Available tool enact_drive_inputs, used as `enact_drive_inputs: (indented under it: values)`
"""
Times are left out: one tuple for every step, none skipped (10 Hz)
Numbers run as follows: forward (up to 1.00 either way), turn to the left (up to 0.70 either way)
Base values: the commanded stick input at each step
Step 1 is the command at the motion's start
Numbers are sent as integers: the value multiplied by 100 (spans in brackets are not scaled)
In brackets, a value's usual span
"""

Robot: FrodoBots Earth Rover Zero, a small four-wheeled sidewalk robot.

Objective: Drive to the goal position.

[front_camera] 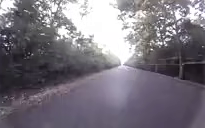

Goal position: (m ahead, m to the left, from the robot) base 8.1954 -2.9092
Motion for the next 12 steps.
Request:
enact_drive_inputs:
  values:
    - [100, 0]
    - [100, 0]
    - [100, 0]
    - [100, 0]
    - [100, 0]
    - [100, -5]
    - [100, -20]
    - [100, -35]
    - [100, -40]
    - [100, -40]
    - [100, -40]
    - [100, -40]
